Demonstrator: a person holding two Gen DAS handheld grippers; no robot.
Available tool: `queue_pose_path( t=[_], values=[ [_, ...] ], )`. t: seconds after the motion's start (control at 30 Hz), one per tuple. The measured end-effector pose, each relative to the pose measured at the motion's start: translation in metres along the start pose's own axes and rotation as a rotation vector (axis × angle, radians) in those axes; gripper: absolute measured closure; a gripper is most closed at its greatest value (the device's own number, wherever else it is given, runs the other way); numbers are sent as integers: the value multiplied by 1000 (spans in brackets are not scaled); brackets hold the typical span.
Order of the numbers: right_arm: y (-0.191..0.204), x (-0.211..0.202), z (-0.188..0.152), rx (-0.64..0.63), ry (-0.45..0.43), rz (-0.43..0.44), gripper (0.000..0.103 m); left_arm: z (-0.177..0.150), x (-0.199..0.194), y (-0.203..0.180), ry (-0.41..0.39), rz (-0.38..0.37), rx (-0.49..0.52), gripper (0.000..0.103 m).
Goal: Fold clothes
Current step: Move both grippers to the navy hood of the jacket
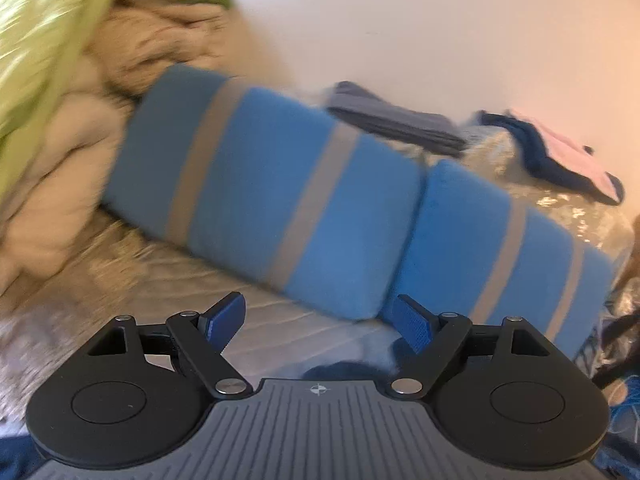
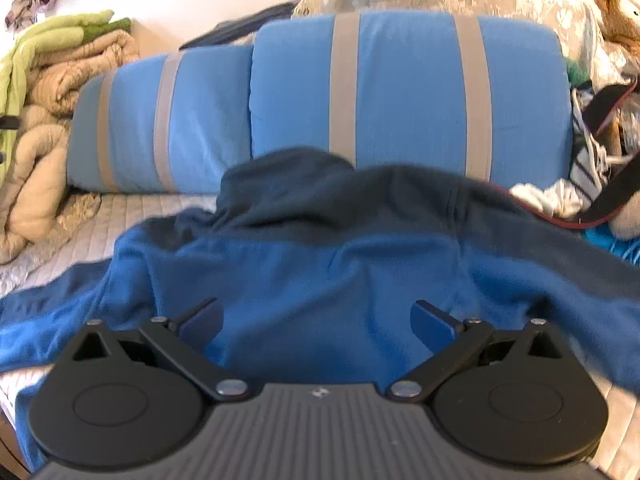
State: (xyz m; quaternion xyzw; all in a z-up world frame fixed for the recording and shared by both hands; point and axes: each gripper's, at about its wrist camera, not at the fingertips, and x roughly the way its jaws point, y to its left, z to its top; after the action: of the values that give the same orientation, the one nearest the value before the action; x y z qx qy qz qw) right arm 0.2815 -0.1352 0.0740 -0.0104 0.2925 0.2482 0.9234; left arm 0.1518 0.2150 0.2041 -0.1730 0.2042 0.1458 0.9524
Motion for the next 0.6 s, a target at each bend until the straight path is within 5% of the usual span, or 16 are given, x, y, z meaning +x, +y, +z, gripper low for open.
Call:
queue_pose_path(
  t=[0.2,0.33,0.5,0.6],
  values=[
    [-45,8,52,9,-1,6,0,29,6,-40,-51,-98,45,22],
    [-75,13,86,16,-2,10,0,27,15,-53,-62,-133,53,10],
    [-111,22,127,26,0,14,0,-13,85,-63,78,-118,69,10],
    [-108,52,120,64,11,28,0,-42,134,-67,140,-107,76,10]
  ],
)
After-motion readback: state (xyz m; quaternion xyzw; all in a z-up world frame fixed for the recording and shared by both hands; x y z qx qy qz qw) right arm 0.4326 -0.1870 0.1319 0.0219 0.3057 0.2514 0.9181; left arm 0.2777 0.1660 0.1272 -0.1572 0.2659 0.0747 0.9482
